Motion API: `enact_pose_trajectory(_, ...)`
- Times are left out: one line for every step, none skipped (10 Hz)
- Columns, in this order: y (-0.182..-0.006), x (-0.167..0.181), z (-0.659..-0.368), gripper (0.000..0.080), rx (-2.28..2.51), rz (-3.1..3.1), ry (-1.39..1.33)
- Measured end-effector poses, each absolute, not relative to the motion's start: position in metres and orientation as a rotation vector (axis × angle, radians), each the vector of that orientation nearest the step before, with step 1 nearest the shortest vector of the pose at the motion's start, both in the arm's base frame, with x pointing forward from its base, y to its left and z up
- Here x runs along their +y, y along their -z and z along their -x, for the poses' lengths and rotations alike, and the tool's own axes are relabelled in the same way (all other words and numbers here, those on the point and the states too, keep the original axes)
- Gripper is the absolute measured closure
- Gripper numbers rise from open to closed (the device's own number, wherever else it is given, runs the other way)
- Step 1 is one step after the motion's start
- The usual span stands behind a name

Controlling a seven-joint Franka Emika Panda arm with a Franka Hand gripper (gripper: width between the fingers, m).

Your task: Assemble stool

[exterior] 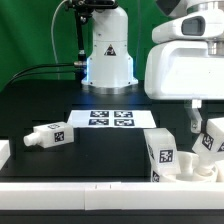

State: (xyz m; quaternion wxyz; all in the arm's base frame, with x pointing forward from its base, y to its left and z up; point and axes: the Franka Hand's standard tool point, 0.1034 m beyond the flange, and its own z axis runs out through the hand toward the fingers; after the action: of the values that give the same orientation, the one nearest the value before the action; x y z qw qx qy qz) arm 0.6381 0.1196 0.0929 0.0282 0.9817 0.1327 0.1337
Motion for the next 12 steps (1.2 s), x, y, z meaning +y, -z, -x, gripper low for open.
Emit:
enact_pose_trajectory(-0.0908, 0.118, -0.6381, 0.0462, 0.408, -3.029, -0.412)
enact_pose_trajectory(-0.0882, 0.1159, -0.6384, 0.0462, 0.405, -3.028, -0.41)
enact_pose_trajectory(-0.0856, 0.1153, -0.6394, 0.0462, 0.405, -3.026, -0.422)
enact_pose_trajectory(-0.0841, 0.1156, -0.6398, 0.0462, 0.406, -3.024, -0.437)
enact_pose_trajectory(-0.0837, 0.1156, -0.6403, 0.0462, 0.407, -3.019, -0.478)
enact_pose_trajectory(-0.0834, 0.1159, -0.6397, 0.0462, 0.41, -3.012, -0.532)
enact_pose_trajectory(-0.083, 0.1164, -0.6385, 0.0462, 0.414, -3.003, -0.592)
enact_pose_trajectory(-0.083, 0.1167, -0.6372, 0.0462, 0.416, -2.996, -0.63)
enact_pose_trajectory(-0.083, 0.117, -0.6367, 0.0462, 0.417, -2.993, -0.646)
enact_pose_trajectory(-0.0829, 0.1174, -0.6364, 0.0462, 0.42, -2.991, -0.654)
enact_pose_trajectory(-0.0828, 0.1165, -0.6366, 0.0462, 0.419, -2.991, -0.65)
enact_pose_trajectory(-0.0831, 0.1166, -0.6371, 0.0462, 0.419, -2.992, -0.644)
